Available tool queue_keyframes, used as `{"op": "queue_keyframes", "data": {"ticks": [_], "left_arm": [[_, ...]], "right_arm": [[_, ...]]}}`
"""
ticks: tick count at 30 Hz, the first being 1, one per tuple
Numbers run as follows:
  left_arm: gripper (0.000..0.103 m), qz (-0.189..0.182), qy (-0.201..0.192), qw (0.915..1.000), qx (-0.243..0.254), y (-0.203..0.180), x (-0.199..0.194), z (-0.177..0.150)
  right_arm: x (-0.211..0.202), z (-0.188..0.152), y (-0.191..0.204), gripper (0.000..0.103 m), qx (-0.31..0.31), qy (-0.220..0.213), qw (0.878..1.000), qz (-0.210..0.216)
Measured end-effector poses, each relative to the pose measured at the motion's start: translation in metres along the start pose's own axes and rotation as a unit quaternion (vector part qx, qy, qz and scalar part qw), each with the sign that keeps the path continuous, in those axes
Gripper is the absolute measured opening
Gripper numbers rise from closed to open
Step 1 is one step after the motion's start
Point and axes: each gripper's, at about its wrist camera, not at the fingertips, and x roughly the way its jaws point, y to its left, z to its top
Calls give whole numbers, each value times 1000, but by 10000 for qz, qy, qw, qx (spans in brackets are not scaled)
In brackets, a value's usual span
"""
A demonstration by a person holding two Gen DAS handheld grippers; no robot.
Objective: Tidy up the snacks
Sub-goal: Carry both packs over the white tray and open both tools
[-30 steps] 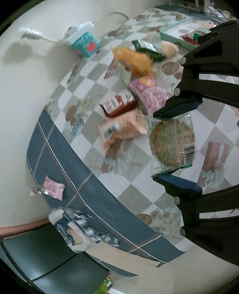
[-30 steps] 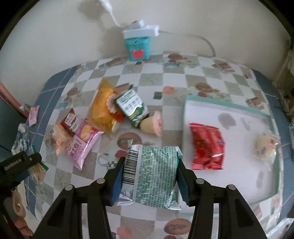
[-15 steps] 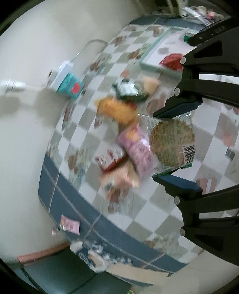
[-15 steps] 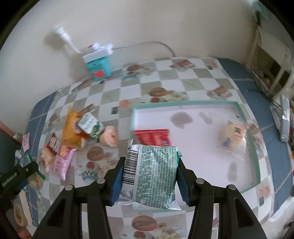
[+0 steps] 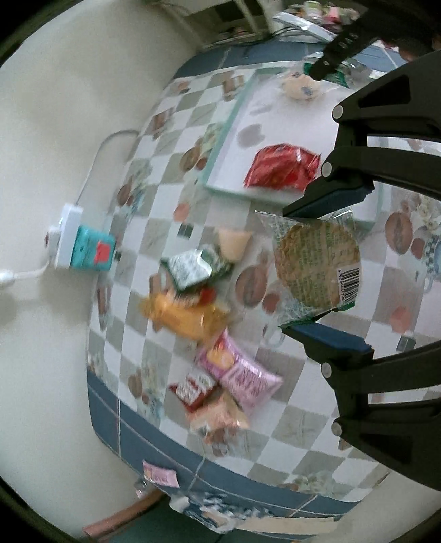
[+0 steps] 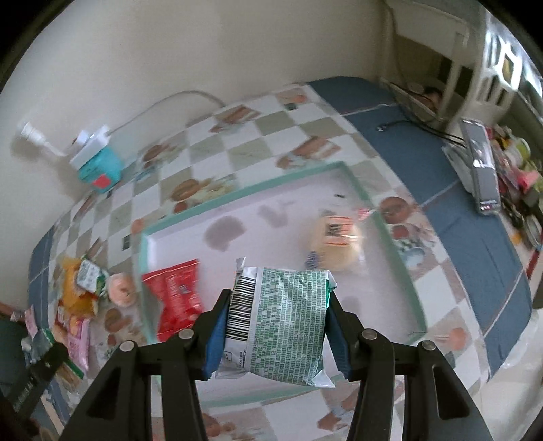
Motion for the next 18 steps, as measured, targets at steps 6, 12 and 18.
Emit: {"op": "queue_keyframes", "data": {"ticks": [6, 12, 18], "left_arm": [[61, -51, 88, 9985, 534, -46, 5, -14], [62, -116, 268, 9928, 1163, -95, 15, -35], [62, 3, 332, 9885, 1477, -118, 25, -48]], "right_arm": [[2, 5, -26, 55, 236, 15, 9997, -77], [7, 9, -45, 55, 394, 74, 9991, -164], [19, 9, -47, 56, 335, 243, 9989, -201]]}}
